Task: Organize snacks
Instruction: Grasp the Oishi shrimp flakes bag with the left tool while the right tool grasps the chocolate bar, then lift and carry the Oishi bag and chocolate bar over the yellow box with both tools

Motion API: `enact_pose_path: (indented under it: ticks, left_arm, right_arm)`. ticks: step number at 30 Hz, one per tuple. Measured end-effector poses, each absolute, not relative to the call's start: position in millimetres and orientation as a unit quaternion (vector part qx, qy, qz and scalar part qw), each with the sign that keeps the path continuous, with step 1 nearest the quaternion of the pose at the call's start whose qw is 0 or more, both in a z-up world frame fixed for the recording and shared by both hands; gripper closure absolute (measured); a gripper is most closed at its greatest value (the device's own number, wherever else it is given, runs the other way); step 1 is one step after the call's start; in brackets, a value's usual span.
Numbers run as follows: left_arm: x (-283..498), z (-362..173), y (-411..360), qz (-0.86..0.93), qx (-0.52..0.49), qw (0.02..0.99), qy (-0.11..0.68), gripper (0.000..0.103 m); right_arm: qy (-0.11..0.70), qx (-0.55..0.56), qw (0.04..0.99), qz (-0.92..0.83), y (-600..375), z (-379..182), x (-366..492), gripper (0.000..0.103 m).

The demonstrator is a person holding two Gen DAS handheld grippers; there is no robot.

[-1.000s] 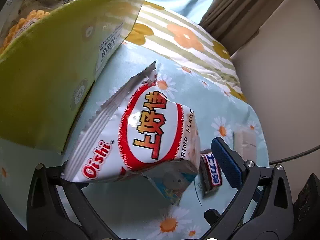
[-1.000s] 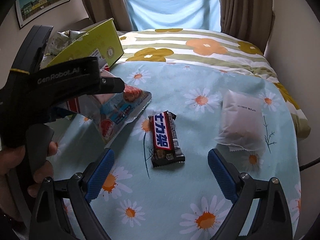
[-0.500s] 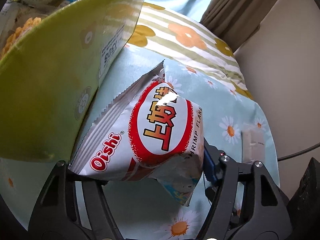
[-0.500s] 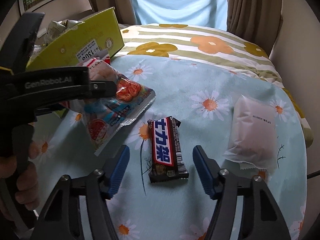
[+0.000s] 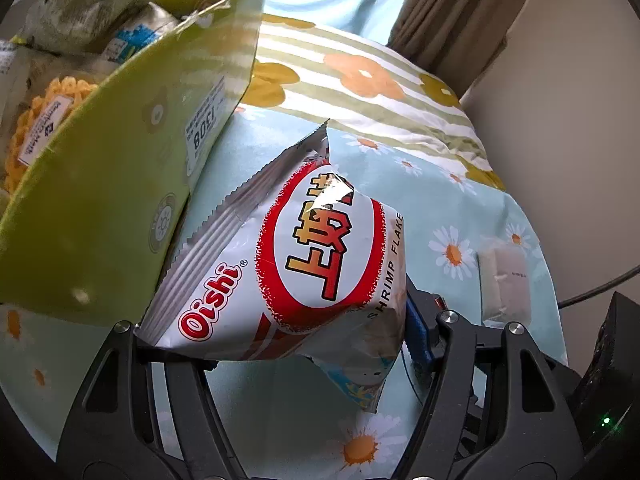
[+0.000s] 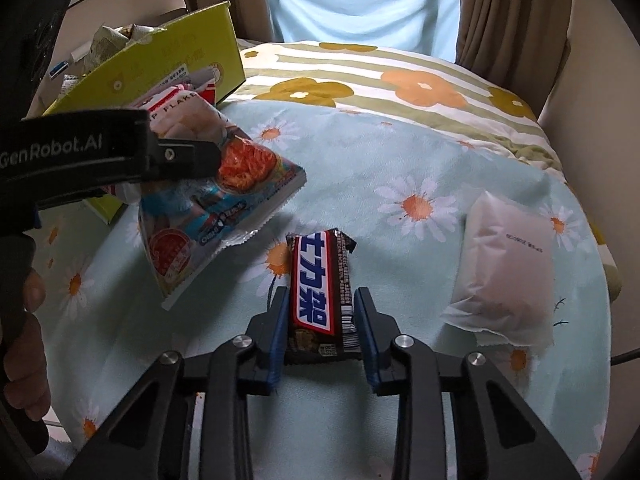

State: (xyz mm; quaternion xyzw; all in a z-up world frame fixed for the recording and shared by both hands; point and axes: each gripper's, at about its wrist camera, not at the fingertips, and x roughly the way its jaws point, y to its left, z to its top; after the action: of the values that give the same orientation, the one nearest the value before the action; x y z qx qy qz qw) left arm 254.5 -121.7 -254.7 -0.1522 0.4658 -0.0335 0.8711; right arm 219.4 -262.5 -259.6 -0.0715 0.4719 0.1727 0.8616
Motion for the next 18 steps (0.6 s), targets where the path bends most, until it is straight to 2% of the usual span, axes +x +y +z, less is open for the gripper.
enact_pose_path:
  ticks: [8,9,10,18]
  left_arm:
    - [242.6,-215.1,-127.0,-0.044,-0.148,0.887,0.435,0.038]
    - [241.1,-208.9,-126.6,-0.044,-0.148,0.890,0.429,0.038]
    - [239.0,-200.2,-126.4,-0.045,-0.148,0.894,0.421,0.037]
    - [220.5,-147.8,-111.8,-0.039,-0.156,0.911,0.380,0.038]
  right_arm:
    - [0.449,-0.067,0.875,0.167,-269.4,-225.4,210.8,0.074]
    - [0.445,-0.067,0.877,0.167,-270.3,-219.2,209.8,0.077]
    - [0.440,-0.067,0.880,0.168,-271.2,-211.3,208.6,0.085]
    - [0.422,-0.058,0.888,0.177,-275.2,-175.1,199.9,0.086]
